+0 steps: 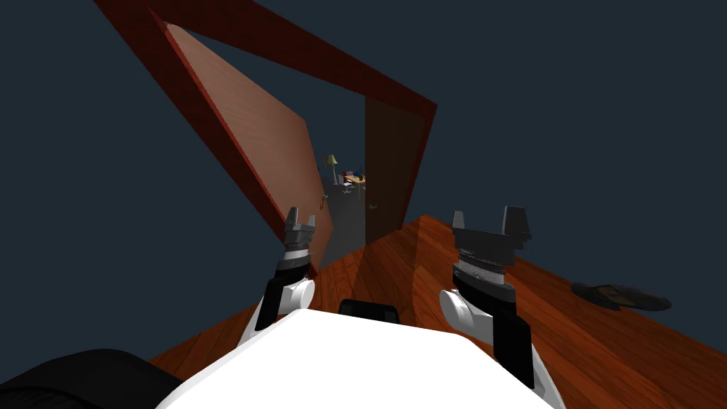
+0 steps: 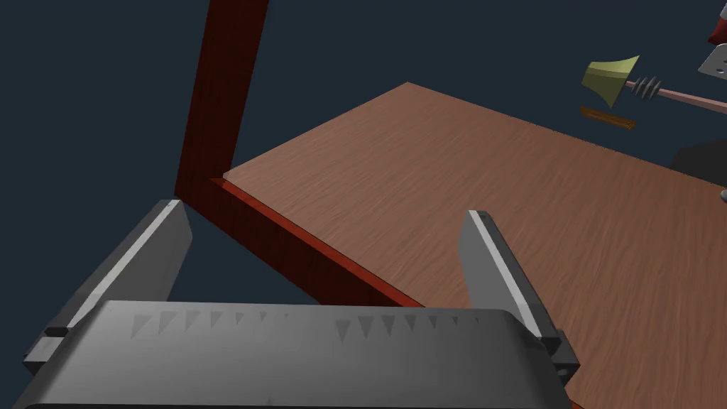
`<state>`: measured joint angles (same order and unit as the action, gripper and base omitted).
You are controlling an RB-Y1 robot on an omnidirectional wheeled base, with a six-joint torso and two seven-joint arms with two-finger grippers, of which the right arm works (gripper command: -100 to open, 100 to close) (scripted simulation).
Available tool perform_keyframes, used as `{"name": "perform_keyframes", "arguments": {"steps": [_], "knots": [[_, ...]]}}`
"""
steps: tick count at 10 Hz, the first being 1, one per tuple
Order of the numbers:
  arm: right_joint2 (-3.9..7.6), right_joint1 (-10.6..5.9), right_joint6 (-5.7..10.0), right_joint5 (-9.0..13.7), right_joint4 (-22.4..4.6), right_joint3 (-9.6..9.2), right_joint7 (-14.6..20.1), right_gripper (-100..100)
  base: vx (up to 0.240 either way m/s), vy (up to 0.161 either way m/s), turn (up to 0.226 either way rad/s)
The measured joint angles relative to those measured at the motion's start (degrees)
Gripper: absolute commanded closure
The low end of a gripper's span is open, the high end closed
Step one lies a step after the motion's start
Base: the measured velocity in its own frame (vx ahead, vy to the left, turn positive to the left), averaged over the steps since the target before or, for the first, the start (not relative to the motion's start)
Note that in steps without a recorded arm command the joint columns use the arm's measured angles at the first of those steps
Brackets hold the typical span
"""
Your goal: Push the door open
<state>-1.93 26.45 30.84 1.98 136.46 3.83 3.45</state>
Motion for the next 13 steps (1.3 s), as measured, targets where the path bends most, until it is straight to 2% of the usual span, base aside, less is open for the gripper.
{"name": "perform_keyframes", "arguments": {"steps": [2,5,8,9,11,13], "knots": [[0.48,-1.05,0.14,-0.16,-2.32,-0.42,-0.16,-100,0.088,-0.025,0.046],[1.25,-1.75,0.74,-0.12,-5.37,-0.68,-0.02,-100,0.061,-0.023,0.035],[1.85,-3.62,1.00,-0.34,-9.43,-1.25,-0.24,-100,0.091,-0.033,0.052],[2.00,-3.36,1.47,-0.46,-10.59,-1.76,-0.26,-100,0.113,-0.026,0.045],[2.27,-5.05,2.29,-0.75,-14.59,-2.40,-0.54,-100,0.093,-0.033,0.057],[2.81,-6.32,2.33,-0.80,-17.67,-2.77,-0.55,-100,0.093,-0.051,0.069]]}}
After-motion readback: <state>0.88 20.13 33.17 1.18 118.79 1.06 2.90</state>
